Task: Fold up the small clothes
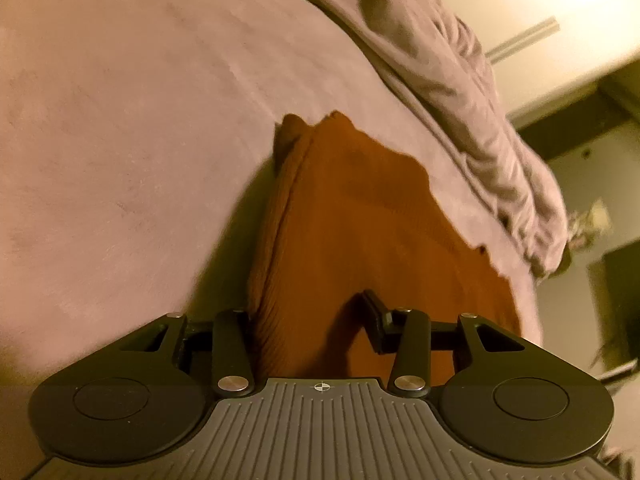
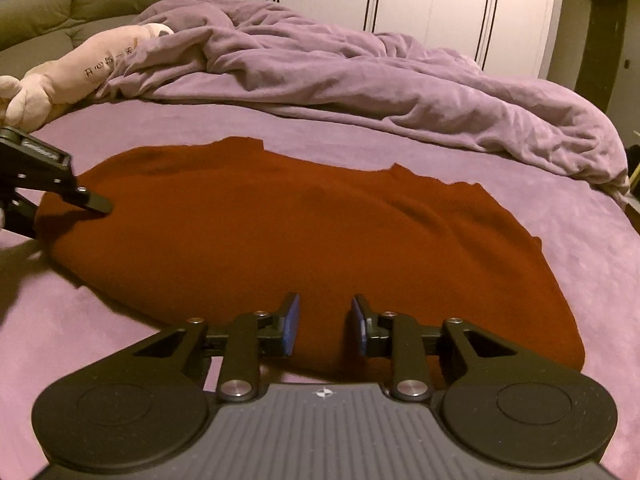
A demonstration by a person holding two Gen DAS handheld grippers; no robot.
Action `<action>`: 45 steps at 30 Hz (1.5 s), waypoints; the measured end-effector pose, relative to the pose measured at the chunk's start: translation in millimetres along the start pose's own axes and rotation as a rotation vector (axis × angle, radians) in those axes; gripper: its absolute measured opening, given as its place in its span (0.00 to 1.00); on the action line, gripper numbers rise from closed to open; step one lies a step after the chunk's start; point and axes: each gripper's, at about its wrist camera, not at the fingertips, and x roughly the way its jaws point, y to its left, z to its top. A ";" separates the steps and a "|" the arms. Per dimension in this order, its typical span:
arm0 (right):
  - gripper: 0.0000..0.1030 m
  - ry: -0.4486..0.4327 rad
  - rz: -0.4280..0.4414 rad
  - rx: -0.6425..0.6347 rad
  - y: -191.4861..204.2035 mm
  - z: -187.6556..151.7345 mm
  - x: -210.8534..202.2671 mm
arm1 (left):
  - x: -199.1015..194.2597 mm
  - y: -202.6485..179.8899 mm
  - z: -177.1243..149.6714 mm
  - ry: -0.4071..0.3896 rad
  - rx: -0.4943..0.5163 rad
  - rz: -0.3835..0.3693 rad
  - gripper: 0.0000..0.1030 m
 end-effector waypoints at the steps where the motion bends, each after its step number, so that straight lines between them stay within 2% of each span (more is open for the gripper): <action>1: 0.26 -0.004 0.007 0.003 1.8 1.8 0.1 | 1.2 2.3 1.5 -0.002 -0.022 -0.006 0.34; 4: 0.26 -0.010 0.015 -0.016 8.2 3.5 4.4 | 2.2 3.4 3.0 -0.005 -0.039 -0.026 0.20; 5: 0.25 -0.004 0.013 -0.027 11.3 2.6 8.0 | -0.4 2.4 2.8 -0.009 -0.036 -0.031 0.18; 9: 0.25 0.013 0.010 -0.030 14.2 -2.0 16.5 | -12.8 -8.6 2.0 -0.057 0.017 -0.048 0.19; 10: 0.25 0.015 0.009 -0.021 13.9 -0.2 15.4 | -12.4 -11.5 1.3 -0.060 0.040 -0.031 0.20; 13: 0.24 -0.006 0.005 -0.006 16.2 5.3 11.4 | -0.6 -10.9 1.1 -0.020 0.047 0.006 0.30; 15: 0.24 -0.034 0.006 -0.008 20.3 8.9 9.9 | 3.0 -6.1 1.0 -0.014 0.015 -0.014 0.32; 19: 0.23 -0.011 0.002 -0.029 28.7 6.6 21.5 | 0.8 1.4 2.7 -0.023 -0.017 -0.034 0.20; 24: 0.23 0.022 0.031 -0.029 26.2 8.1 27.9 | -9.2 -10.6 6.3 -0.047 -0.024 -0.037 0.17; 27: 0.24 -0.021 0.046 0.007 17.8 9.6 9.4 | -21.7 -34.7 9.2 -0.069 0.036 -0.049 0.17; 31: 0.24 -0.112 -0.009 0.051 -0.2 -0.9 -22.8 | -33.4 -87.1 8.6 -0.085 0.141 -0.064 0.17; 34: 0.24 -0.128 -0.054 0.091 -18.0 -7.7 -33.9 | -30.1 -130.6 1.1 -0.082 0.216 -0.126 0.17; 37: 0.25 -0.113 -0.102 0.162 -40.9 -14.7 -36.6 | -6.1 -181.0 -21.1 -0.056 0.315 -0.163 0.17; 42: 0.25 -0.100 -0.154 0.224 -70.2 -26.7 -42.7 | 58.3 -225.1 -78.1 0.042 0.431 -0.095 0.20; 43: 0.25 -0.097 -0.161 0.227 -74.0 -29.4 -43.5 | 71.5 -227.6 -89.9 0.058 0.456 -0.068 0.25; 44: 0.25 -0.089 -0.173 0.232 -78.8 -32.4 -44.3 | 84.6 -228.5 -100.4 0.081 0.473 -0.040 0.36; 45: 0.25 -0.083 -0.178 0.235 -81.5 -34.5 -44.4 | 93.5 -227.7 -109.0 0.103 0.478 -0.024 0.37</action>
